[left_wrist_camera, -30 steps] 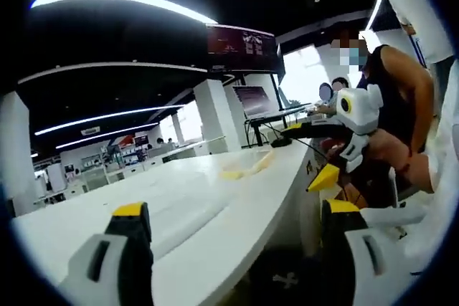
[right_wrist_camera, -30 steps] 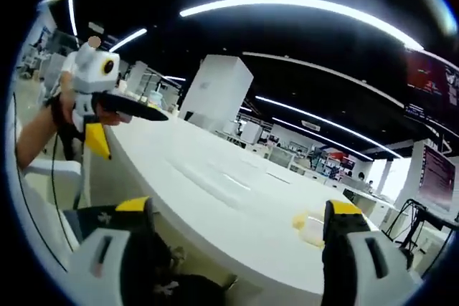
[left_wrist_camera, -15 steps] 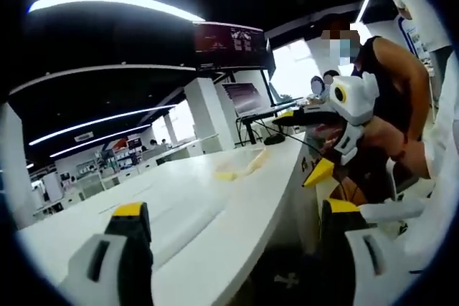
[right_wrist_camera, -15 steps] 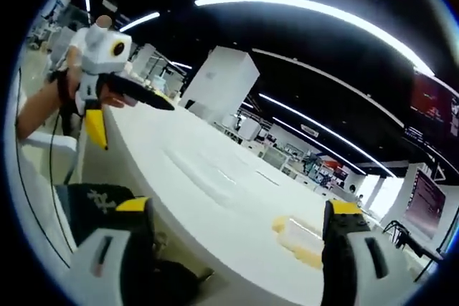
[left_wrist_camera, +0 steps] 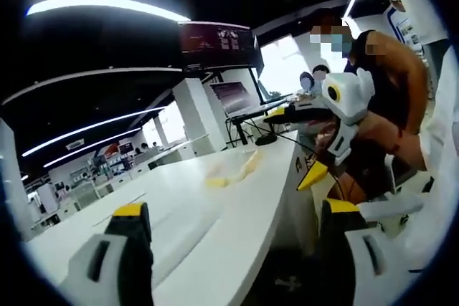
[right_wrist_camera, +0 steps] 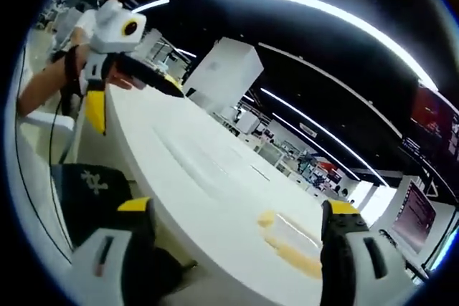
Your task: Snap each plastic latch of the storage box into its locked position after aligning the lid with the box until every specified latch is closed and the lid sits flush.
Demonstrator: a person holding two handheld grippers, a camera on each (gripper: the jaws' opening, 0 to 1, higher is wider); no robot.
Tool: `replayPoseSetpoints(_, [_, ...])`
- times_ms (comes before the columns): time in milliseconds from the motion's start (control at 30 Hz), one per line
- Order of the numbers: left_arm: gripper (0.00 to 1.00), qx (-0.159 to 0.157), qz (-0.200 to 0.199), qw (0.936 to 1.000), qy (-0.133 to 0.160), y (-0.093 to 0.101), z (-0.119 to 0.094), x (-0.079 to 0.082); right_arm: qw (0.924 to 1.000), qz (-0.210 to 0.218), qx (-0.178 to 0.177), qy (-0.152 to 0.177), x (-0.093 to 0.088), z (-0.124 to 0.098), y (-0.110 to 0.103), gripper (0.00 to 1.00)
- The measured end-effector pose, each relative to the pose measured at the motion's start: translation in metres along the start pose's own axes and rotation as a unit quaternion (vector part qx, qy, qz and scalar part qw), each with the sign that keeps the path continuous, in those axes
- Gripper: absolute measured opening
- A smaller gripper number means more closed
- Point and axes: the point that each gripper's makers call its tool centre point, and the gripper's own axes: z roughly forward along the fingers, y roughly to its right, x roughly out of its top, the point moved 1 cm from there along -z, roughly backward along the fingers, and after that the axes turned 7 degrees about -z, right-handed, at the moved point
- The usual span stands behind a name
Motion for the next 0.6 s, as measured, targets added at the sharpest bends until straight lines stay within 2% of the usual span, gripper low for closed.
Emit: replayPoseSetpoints(600, [0.98,-0.031,0.032,0.9987,-0.027,0.008,0.028,-0.003,0.9974,-0.065,-0.009,-0.030,-0.011,-0.004,0.031,0.94])
